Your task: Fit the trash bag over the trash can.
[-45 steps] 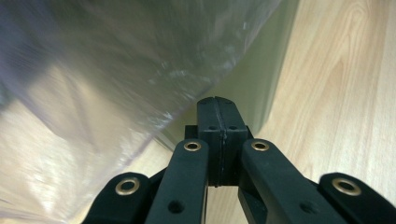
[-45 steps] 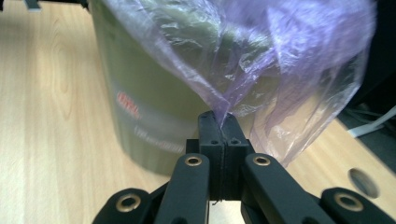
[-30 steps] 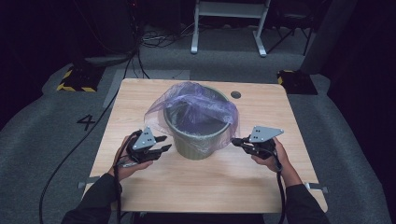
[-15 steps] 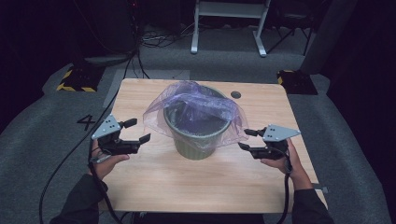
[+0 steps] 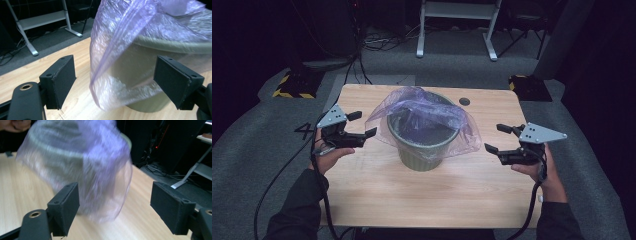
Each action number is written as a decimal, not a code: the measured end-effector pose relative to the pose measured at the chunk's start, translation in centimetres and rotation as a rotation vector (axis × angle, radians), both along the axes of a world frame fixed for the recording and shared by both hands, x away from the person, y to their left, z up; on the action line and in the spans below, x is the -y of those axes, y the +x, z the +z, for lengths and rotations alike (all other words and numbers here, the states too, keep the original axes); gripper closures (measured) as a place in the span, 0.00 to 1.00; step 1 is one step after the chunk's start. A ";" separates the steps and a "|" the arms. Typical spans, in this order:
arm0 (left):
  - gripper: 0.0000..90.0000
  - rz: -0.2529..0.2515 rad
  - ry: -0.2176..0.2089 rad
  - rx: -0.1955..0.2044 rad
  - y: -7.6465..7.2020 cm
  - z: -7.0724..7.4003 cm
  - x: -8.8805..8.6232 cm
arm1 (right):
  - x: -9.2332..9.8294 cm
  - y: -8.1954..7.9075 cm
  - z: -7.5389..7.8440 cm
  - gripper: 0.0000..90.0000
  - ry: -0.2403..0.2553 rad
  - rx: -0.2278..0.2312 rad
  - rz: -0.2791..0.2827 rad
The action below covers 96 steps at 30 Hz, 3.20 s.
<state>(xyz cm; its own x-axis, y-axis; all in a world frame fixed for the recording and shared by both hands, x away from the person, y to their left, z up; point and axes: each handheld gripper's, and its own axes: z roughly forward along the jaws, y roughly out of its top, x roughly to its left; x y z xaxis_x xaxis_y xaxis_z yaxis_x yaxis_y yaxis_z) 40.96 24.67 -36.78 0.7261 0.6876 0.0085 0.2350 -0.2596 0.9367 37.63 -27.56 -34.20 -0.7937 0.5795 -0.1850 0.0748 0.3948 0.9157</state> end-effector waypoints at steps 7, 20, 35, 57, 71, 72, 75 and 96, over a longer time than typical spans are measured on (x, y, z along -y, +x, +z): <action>0.33 -0.001 0.066 -0.002 2.0 0.8 1.7 | -3.4 3.0 3.4 0.30 0.048 -0.011 0.017; 0.62 -0.015 0.100 -0.007 5.5 1.3 3.3 | -10.4 8.7 3.1 0.47 -0.139 -0.105 0.035; 0.98 -0.017 0.144 -0.031 8.7 2.0 5.2 | -8.8 11.3 3.9 1.00 0.040 -0.134 -0.016; 0.98 -0.004 0.099 -0.269 13.5 -2.9 8.7 | -7.7 16.8 -4.9 1.00 0.089 -0.445 -0.229; 0.86 0.006 0.099 -0.281 12.4 -4.9 7.4 | -6.2 16.0 -7.9 0.95 0.094 -0.469 -0.222; 0.83 0.012 0.091 -0.283 12.1 -5.0 7.0 | -5.9 15.8 -8.0 0.95 0.103 -0.463 -0.217; 0.73 0.037 0.090 -0.244 10.9 -5.1 5.8 | -5.3 15.1 -8.0 0.85 0.102 -0.424 -0.210; 0.22 -0.072 0.145 -0.050 4.6 -1.7 2.1 | -1.2 8.5 -1.8 0.35 -0.030 -0.101 -0.179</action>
